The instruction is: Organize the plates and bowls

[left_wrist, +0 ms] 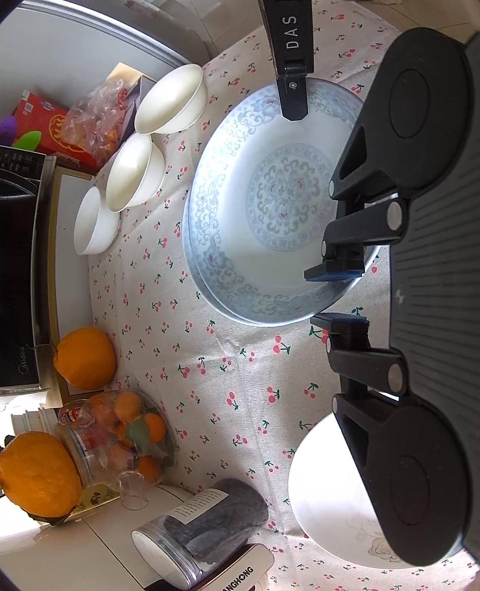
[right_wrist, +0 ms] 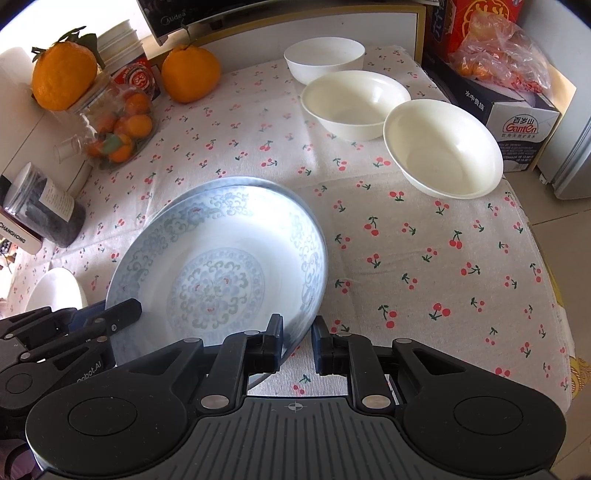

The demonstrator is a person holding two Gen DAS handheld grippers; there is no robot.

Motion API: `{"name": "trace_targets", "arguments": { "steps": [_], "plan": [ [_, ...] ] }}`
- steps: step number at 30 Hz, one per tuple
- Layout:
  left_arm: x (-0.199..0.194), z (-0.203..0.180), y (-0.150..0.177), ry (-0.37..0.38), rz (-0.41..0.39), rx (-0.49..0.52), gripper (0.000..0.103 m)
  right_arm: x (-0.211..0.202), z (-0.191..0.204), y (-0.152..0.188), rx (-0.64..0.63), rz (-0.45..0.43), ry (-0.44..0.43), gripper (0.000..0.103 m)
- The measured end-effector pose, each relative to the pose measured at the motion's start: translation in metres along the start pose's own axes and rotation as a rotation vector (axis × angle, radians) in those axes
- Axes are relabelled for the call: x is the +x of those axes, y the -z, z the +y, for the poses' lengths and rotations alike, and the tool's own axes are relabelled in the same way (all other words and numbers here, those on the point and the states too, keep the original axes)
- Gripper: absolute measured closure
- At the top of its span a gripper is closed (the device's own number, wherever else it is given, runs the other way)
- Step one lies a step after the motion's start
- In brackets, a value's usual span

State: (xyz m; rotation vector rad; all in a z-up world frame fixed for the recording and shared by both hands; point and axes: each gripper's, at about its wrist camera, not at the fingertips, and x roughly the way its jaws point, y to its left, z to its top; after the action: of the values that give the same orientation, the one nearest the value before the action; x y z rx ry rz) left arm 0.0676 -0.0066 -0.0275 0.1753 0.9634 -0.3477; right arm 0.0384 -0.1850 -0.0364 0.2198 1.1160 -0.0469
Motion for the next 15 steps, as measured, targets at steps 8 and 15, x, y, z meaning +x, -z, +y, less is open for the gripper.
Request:
{"name": "trace_targets", "arguments": {
  "steps": [8,15],
  "plan": [
    [-0.0017,-0.0057,0.0013,-0.032,-0.014,0.045,0.086,-0.0004,0.0025,0.0015,-0.033,0.003,0.012,0.084],
    [0.0001,-0.0081,0.0002,-0.047,-0.017,0.057,0.086,-0.0009,0.0047,0.0021,-0.049,0.001,0.02,0.083]
  ]
}}
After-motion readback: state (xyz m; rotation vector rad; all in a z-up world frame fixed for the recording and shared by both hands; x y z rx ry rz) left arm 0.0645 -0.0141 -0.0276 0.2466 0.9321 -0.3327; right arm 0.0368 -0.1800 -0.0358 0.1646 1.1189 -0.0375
